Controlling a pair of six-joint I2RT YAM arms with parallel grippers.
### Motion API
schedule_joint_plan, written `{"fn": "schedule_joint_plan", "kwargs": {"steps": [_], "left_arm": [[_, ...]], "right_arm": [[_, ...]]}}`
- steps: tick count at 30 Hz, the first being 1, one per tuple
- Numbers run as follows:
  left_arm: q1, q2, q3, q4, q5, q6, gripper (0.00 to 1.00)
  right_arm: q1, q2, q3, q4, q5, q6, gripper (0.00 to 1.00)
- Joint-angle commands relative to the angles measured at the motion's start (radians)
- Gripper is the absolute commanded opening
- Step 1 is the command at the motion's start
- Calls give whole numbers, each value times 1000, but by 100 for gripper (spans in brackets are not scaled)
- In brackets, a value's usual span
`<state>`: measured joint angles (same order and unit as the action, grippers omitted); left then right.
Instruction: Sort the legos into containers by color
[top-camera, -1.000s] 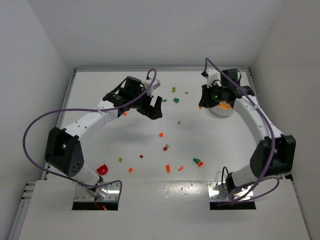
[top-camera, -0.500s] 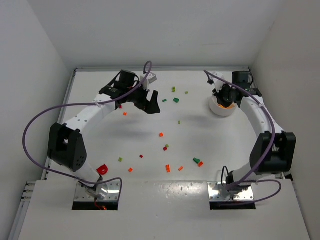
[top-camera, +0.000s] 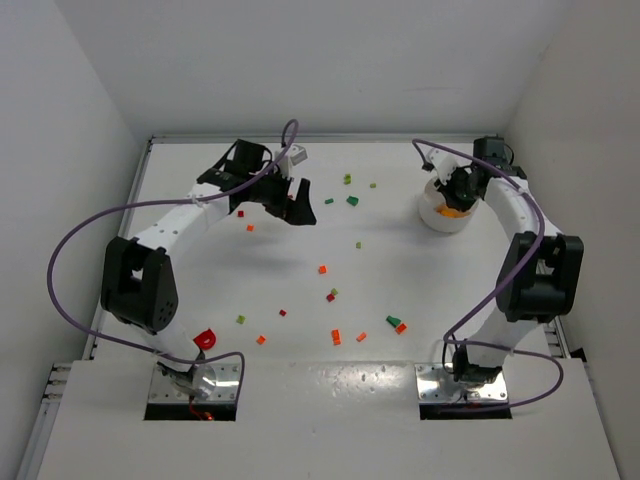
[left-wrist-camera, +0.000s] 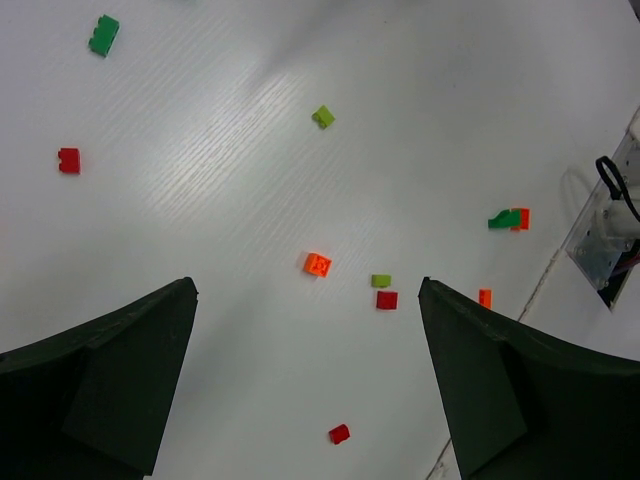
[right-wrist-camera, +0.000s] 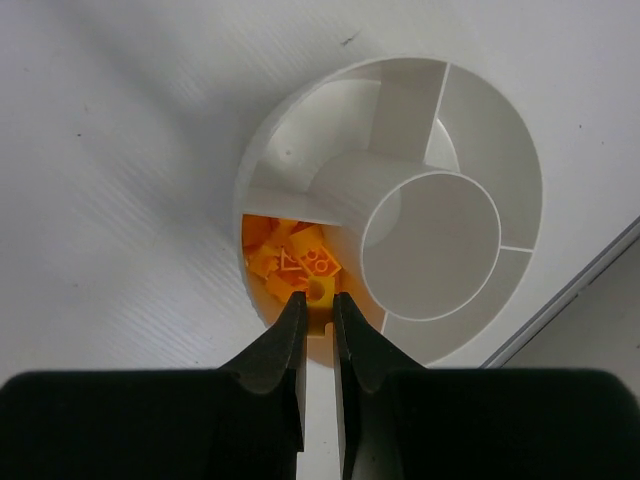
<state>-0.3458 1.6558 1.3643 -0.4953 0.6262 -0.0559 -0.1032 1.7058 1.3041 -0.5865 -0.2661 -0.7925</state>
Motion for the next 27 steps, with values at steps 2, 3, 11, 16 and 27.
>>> {"fn": "schedule_joint_plan", "kwargs": {"steps": [2,3,11,16,27], "left_arm": [[19,4,42,4,38,11,100],[19,4,42,4,38,11,100],[8,13,33,4,49,63,95],[-91,9,-4,-8,67,216,73],[-470,79,-68,1,76,576,58]], "right_arm": [[-15,29,58,-4,8,-47,12],[-15,40,67,-4,8,-47,16],[-33,23,57,24,21,-1,47],[-82,-66,86,-33,-83,198,44],[-188,-193,-2,-441,-505,377,40]]}}
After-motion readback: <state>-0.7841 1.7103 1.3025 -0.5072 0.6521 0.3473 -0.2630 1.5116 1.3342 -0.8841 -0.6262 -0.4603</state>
